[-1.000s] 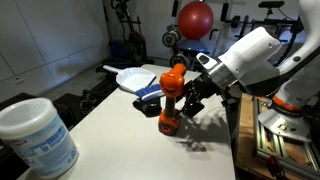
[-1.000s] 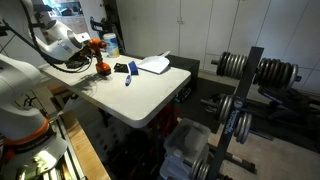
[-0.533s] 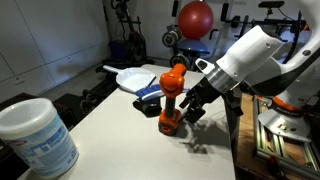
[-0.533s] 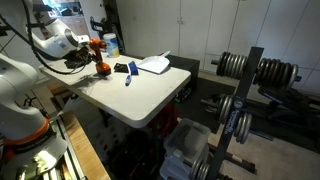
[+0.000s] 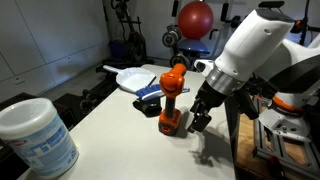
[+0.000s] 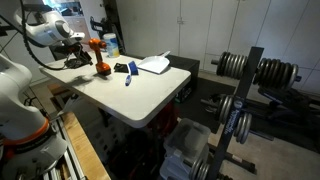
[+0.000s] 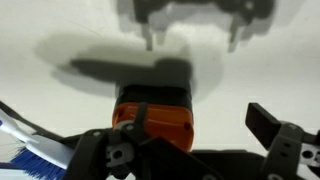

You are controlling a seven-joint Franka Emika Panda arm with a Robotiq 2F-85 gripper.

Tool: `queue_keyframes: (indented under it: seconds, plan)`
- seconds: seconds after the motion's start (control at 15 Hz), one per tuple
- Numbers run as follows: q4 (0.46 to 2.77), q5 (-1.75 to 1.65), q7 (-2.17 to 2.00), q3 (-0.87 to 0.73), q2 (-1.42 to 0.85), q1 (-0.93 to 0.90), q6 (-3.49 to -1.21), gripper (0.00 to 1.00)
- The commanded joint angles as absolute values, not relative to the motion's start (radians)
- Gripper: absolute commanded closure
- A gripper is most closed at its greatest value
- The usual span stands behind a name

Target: Slide the drill a little forward on the table

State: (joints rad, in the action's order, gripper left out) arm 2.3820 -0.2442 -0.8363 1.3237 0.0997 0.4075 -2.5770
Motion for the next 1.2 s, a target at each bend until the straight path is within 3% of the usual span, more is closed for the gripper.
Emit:
queue_keyframes:
  seconds: [0.0,0.13,0.2,0.53,1.13]
  plan:
    - [2.292,-0.110,-0.727,1.138,0.142,0.178,-2.344,0.00]
    - [2.257,0.022,-0.614,1.110,0.244,0.143,-2.216,0.00]
    - [2.232,0.005,-0.614,0.989,0.239,0.021,-2.144,0.00]
    - [2.177,-0.026,-0.474,0.797,0.381,-0.139,-1.900,0.00]
    - [2.155,-0.068,-0.442,0.695,0.430,-0.231,-1.870,0.00]
